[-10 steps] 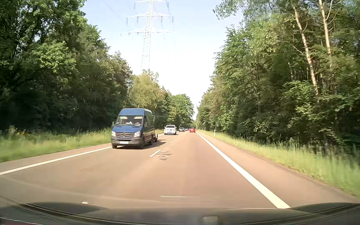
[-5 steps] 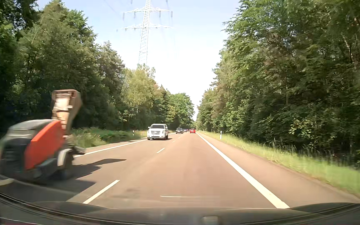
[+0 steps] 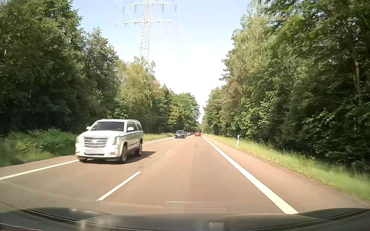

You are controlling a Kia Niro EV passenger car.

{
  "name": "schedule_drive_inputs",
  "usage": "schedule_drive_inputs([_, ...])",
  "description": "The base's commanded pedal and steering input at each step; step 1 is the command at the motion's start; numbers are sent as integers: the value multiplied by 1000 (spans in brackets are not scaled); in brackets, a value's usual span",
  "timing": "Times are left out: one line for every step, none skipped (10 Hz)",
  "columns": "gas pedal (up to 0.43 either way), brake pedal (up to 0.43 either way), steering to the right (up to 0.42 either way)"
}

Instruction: Follow the waypoints while adhering to traffic rules and regulations

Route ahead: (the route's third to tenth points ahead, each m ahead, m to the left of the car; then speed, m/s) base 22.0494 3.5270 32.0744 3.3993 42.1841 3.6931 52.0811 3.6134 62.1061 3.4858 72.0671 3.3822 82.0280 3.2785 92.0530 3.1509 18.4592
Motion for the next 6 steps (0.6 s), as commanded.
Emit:
schedule_drive_inputs([98, 30, 2])
schedule_drive_inputs([98, 30, 2])
schedule_drive_inputs([98, 30, 2])
schedule_drive_inputs([98, 30, 2])
schedule_drive_inputs([98, 30, 2])
schedule_drive_inputs([98, 30, 2])
